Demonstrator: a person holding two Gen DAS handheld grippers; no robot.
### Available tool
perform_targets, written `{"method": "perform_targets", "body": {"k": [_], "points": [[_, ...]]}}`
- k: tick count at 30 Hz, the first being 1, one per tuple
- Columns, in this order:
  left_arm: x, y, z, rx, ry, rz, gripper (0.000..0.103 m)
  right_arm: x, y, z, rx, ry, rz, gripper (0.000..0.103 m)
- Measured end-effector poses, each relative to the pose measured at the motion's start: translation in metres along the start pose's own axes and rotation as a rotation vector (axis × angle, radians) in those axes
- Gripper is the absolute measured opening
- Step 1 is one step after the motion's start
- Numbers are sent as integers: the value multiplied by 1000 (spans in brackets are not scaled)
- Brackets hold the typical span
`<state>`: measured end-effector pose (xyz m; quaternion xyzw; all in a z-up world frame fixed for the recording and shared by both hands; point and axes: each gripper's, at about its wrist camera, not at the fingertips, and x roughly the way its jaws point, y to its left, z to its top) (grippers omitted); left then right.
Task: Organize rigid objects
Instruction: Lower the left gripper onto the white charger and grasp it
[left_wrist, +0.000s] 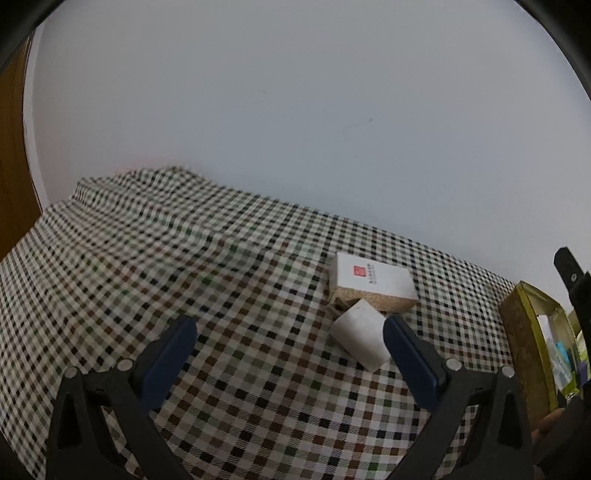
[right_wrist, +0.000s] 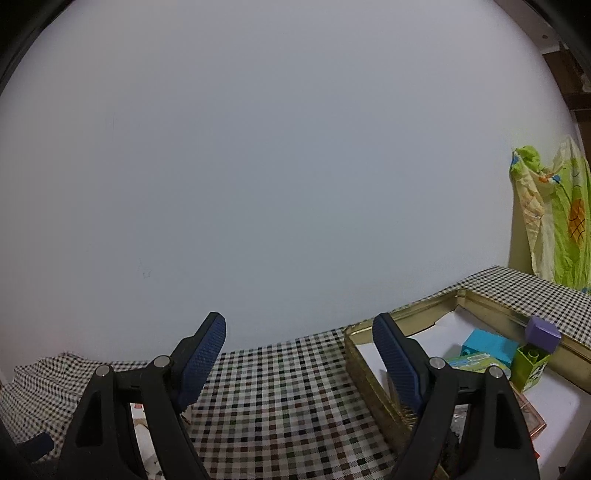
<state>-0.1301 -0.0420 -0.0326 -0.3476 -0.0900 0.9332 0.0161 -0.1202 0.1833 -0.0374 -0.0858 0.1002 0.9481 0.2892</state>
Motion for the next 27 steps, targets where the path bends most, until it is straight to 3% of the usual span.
{"method": "perform_targets", "body": {"k": [10, 16, 19, 21, 22, 27], "points": [[23, -49, -4, 164, 87, -12, 101, 15, -7, 0, 37, 61, 0, 84], [61, -63, -1, 164, 221, 20, 88, 18, -8, -2, 43, 81, -1, 84], [60, -64, -1, 165, 215, 25, 85, 22, -8, -1, 46, 101, 1, 84], [57, -61, -1, 156, 203, 24, 72, 23, -9, -2, 53, 108, 0, 84], [55, -58, -1, 161, 198, 32, 59, 23, -10, -2, 57, 109, 0, 84], [50, -45, -1, 225, 200, 4, 59, 24, -15, -3, 85, 126, -1, 84]]}}
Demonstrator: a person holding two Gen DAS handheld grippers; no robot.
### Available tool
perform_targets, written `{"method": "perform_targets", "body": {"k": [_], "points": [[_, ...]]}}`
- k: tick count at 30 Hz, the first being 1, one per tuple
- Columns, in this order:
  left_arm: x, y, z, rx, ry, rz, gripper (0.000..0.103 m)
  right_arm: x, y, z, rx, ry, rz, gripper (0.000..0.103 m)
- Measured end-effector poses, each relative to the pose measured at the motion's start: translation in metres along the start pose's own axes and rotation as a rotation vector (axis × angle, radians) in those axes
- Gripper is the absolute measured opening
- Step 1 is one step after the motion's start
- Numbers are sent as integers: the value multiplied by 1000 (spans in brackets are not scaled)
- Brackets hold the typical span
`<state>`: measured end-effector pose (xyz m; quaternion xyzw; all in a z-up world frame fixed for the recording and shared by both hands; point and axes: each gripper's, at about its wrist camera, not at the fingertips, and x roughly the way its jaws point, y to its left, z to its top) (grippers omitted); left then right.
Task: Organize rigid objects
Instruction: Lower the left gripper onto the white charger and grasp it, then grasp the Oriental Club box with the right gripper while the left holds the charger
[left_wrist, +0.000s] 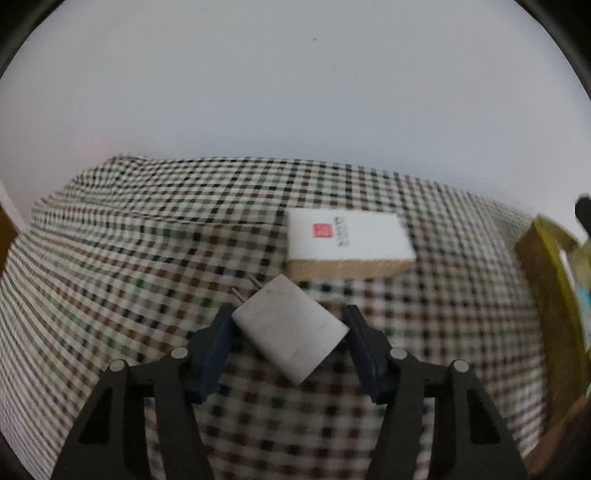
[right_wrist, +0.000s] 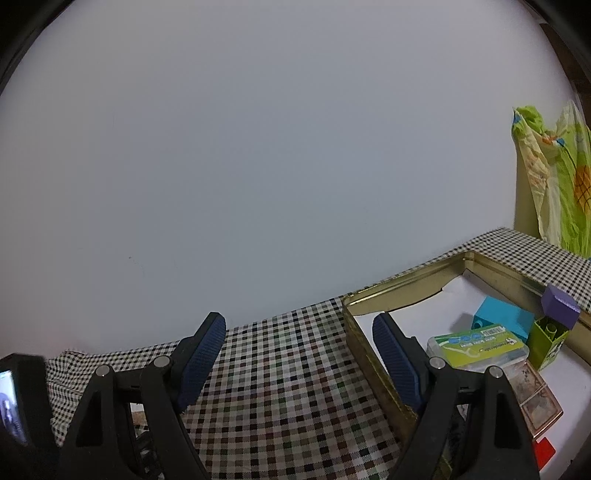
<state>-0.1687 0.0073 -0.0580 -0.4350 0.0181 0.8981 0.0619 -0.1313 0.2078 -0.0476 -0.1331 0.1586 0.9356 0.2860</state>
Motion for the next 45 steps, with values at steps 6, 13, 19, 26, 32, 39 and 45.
{"method": "perform_targets", "body": {"k": [6, 13, 19, 26, 32, 39, 45], "points": [[-5, 15, -4, 69, -5, -98, 59, 6, -5, -2, 26, 36, 5, 84], [-7, 39, -3, 18, -12, -125, 59, 10, -5, -3, 29, 58, 17, 84], [-9, 61, -5, -49, -26, -30, 59, 14, 0, -4, 10, 92, 57, 84], [-27, 83, -2, -130, -122, 94, 59, 32, 16, -13, -7, 250, 232, 84], [-39, 98, 3, -184, -170, 154, 59, 52, 54, -32, -71, 438, 343, 84], [-42, 115, 6, -230, -182, 189, 59, 69, 113, -45, -187, 504, 329, 84], [-41, 127, 6, -267, -164, 206, 59, 83, 147, -53, -261, 532, 317, 84]]}}
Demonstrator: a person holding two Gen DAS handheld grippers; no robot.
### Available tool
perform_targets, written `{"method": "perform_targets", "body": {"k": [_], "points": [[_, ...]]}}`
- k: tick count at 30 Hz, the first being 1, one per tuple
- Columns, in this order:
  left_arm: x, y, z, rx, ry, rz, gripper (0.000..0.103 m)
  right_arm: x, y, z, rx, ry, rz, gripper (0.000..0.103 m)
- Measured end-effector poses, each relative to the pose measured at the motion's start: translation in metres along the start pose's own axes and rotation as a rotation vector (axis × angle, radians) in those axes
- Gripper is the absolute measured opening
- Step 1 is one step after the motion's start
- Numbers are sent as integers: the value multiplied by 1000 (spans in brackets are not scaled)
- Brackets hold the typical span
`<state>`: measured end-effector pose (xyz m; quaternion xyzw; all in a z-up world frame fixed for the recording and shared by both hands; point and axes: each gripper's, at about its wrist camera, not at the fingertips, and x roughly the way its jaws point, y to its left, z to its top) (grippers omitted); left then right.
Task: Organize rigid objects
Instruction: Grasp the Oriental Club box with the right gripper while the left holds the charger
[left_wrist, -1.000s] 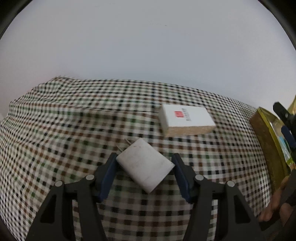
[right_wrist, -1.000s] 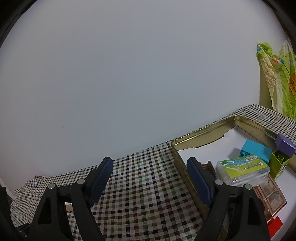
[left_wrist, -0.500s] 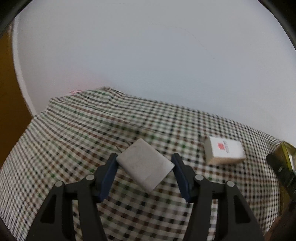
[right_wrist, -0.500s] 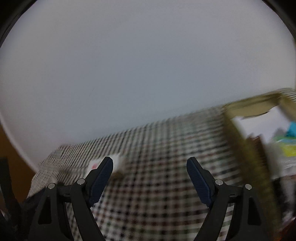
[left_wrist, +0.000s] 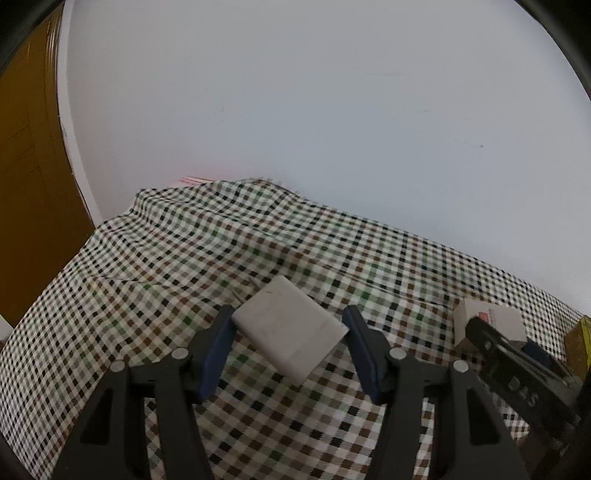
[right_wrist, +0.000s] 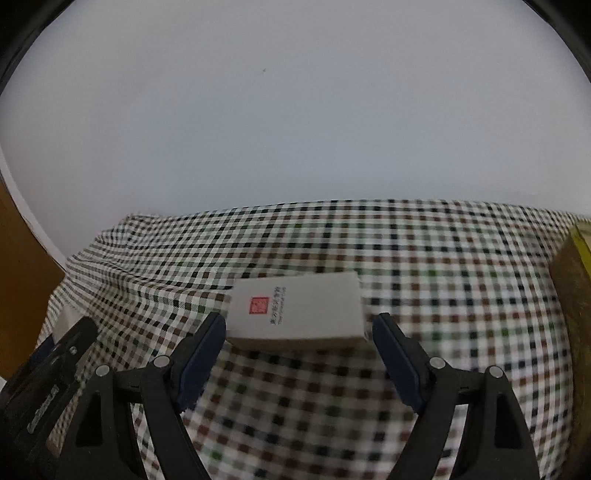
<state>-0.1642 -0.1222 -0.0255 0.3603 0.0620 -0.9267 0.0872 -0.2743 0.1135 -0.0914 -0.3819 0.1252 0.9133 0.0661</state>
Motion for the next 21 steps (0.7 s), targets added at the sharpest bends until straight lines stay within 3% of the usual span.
{"method": "perform_targets", "body": {"k": [4, 8, 12, 14, 15, 17, 18, 19, 21], "points": [[8, -2, 4, 0, 9, -7, 59, 14, 16, 3, -4, 54, 4, 91], [17, -1, 5, 3, 14, -6, 59, 19, 35, -2, -78, 86, -105, 91], [19, 1, 3, -10, 22, -3, 59, 21, 43, -3, -110, 97, -143, 89], [15, 0, 3, -12, 21, -9, 59, 16, 42, -4, -97, 81, -152, 79], [16, 1, 3, -12, 19, -11, 59, 14, 41, -4, -93, 75, -153, 68], [13, 1, 3, -12, 13, -14, 59, 6, 36, -5, -77, 55, -119, 46], [14, 2, 1, -13, 12, -13, 59, 3, 33, -6, -64, 49, -72, 26], [13, 2, 1, -13, 11, -14, 59, 0, 29, -7, -46, 47, -14, 20], [12, 1, 0, -12, 11, -14, 59, -6, 18, -10, 1, 41, 56, 20]]}}
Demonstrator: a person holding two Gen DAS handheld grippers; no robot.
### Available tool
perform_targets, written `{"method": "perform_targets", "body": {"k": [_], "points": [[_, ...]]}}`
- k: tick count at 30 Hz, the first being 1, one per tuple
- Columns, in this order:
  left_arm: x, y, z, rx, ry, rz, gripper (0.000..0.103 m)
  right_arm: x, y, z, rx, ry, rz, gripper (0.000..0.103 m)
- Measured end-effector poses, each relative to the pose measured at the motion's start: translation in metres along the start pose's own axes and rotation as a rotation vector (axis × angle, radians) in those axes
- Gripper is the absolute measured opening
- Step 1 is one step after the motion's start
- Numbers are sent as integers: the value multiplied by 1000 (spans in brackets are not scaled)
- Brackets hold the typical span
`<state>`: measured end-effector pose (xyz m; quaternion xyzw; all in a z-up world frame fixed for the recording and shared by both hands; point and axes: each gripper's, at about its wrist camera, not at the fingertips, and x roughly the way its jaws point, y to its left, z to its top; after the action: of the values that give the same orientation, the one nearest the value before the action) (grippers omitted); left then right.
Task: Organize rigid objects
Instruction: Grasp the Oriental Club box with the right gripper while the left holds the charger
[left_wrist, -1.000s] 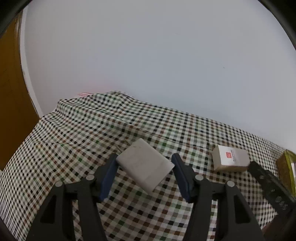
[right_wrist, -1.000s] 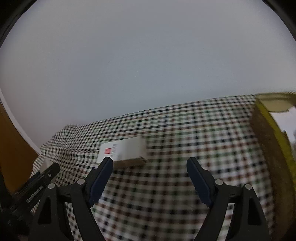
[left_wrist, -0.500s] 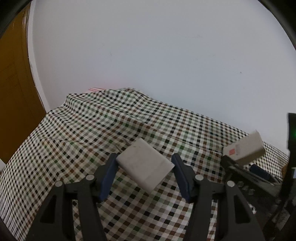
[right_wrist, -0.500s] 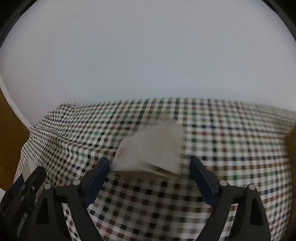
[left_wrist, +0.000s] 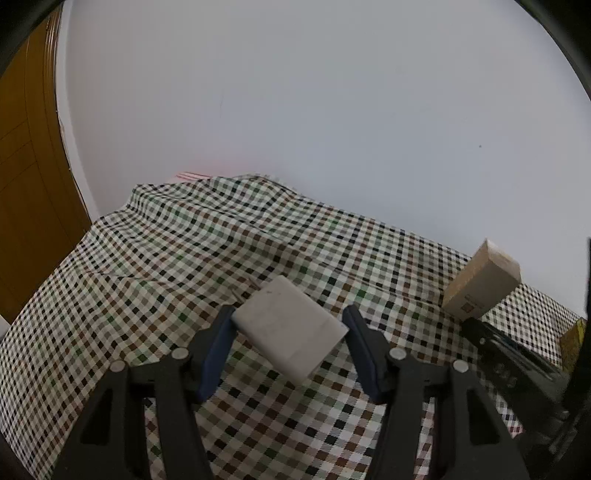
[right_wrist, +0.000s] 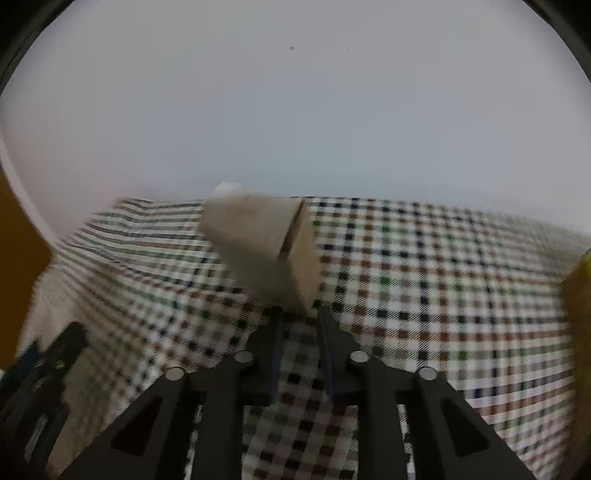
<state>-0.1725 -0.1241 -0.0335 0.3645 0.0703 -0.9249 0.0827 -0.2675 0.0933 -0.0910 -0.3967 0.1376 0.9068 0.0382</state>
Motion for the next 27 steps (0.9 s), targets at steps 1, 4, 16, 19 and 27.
{"method": "perform_targets", "body": {"k": [1, 4, 16, 19, 27], "points": [[0, 0, 0, 2, 0, -1, 59, -3, -5, -1, 21, -6, 23, 20], [-1, 0, -1, 1, 0, 0, 59, -8, -12, -1, 44, -18, 67, 19], [-2, 8, -1, -19, 11, 14, 59, -38, -31, -18, 97, -35, 154, 77], [-2, 11, -2, -25, 14, 22, 59, -53, -39, -22, 160, -77, 101, 77], [-7, 13, -4, -23, 14, 23, 59, -103, -44, -29, 224, -219, 80, 77]]}}
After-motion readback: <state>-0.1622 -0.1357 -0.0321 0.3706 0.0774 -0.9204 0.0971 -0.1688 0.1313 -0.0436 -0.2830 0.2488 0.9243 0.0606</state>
